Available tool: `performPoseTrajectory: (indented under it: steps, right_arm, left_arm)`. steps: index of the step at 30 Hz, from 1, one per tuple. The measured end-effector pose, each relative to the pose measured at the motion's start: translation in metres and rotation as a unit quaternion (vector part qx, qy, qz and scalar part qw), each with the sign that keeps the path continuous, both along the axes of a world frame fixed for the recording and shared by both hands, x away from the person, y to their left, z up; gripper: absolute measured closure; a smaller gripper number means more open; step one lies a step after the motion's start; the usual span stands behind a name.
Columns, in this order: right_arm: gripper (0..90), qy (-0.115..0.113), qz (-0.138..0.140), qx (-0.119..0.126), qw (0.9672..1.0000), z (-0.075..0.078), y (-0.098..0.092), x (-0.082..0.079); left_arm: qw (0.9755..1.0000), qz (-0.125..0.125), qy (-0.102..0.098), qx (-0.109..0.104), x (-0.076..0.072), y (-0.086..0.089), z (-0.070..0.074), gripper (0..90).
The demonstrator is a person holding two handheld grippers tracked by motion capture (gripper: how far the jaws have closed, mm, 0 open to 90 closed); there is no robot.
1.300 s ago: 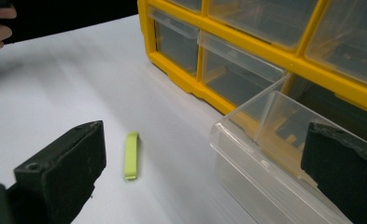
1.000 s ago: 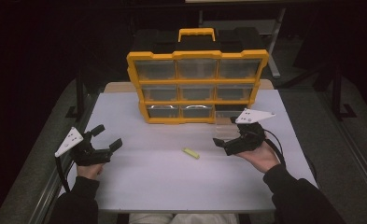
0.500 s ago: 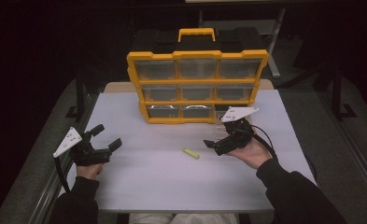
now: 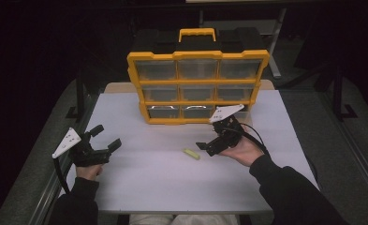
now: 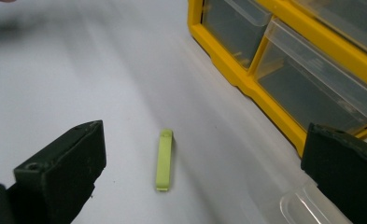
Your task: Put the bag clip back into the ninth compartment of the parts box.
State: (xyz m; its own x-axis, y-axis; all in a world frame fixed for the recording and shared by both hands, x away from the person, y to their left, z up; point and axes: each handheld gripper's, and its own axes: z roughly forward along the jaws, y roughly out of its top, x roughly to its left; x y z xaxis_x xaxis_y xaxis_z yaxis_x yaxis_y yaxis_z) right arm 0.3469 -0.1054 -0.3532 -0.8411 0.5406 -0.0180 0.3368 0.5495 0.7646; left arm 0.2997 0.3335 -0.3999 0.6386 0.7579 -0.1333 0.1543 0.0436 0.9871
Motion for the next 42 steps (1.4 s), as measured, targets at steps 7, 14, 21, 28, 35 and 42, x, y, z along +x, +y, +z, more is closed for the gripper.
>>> performPoseTrajectory:
  steps: [7,14,21,28,35,42]
  right_arm:
    - [0.0,0.030,0.012,-0.022,0.9992,-0.003,0.012,0.008]
    - [0.0,0.038,0.031,-0.040,0.9980,-0.008,0.027,0.012]
    - [0.0,0.050,0.051,-0.058,0.9958,-0.017,0.041,0.013]
    - [0.0,0.059,0.059,-0.075,0.9937,-0.025,0.050,0.015]
    - [0.0,0.084,0.061,-0.097,0.9899,-0.034,0.059,0.021]
    - [0.0,0.094,0.067,-0.117,0.9864,-0.041,0.069,0.023]
  left_arm:
    - [1.0000,0.000,-0.002,0.000,0.000,0.001,0.000,0.0]
    - [1.0000,-0.001,-0.001,-0.002,0.001,0.001,0.000,0.0]
    - [1.0000,-0.007,0.001,-0.002,0.001,0.000,-0.001,0.0]
    - [1.0000,-0.007,0.000,-0.002,0.001,0.000,-0.001,0.0]
    - [1.0000,-0.007,0.000,-0.002,0.001,0.000,-0.001,0.0]
    - [1.0000,-0.007,0.001,-0.001,0.002,0.000,-0.001,0.0]
